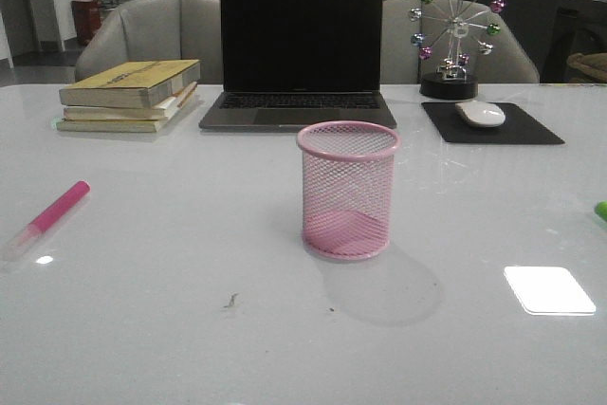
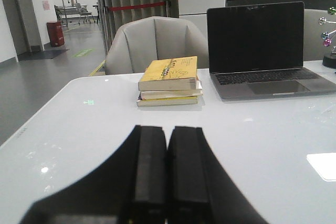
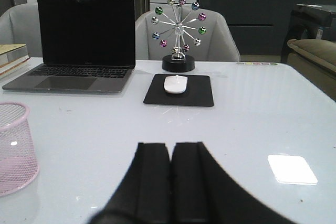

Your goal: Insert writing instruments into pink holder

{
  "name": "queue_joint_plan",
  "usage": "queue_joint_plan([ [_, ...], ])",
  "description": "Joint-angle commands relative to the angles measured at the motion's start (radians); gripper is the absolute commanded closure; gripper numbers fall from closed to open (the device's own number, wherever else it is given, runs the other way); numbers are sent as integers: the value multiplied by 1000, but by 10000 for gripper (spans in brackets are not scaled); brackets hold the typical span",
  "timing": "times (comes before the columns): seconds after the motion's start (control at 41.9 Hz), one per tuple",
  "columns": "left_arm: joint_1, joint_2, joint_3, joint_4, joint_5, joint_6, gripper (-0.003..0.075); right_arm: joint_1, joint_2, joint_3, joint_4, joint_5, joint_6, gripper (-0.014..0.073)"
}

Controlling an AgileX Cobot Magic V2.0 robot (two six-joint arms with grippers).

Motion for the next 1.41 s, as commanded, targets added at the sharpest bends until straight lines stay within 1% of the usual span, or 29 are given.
queue_joint_plan([
  [0.0,2,-19,6,-8,-86,-6,629,-7,-20,-4,0,-91,-10,536],
  [0.358,2,-19,6,-8,-86,-6,629,-7,-20,-4,0,-91,-10,536],
  [0.502,2,-19,6,-8,-133,-6,629,-7,-20,-4,0,-91,-10,536],
  [0.693,2,-19,6,-8,-135,-6,629,-7,-20,-4,-1,-99,-10,536],
  [0.812,2,-19,2,-8,-200,-6,629,-7,-20,-12,6,-105,-10,536],
  [0.908,2,-19,-30,-27,-249,-8,629,-7,-20,-66,11,-82,-10,536],
  [1.051,2,-15,-162,-66,-168,-8,629,-7,-4,-219,8,-2,-10,536],
  [1.147,2,2,-288,-101,-76,-8,629,-7,39,-331,-1,61,-10,536],
  [1.314,2,102,-516,-103,126,-8,629,-7,184,-536,-4,181,-10,536],
  [1.386,2,165,-595,-103,182,-8,629,-7,254,-614,-4,254,-10,536],
])
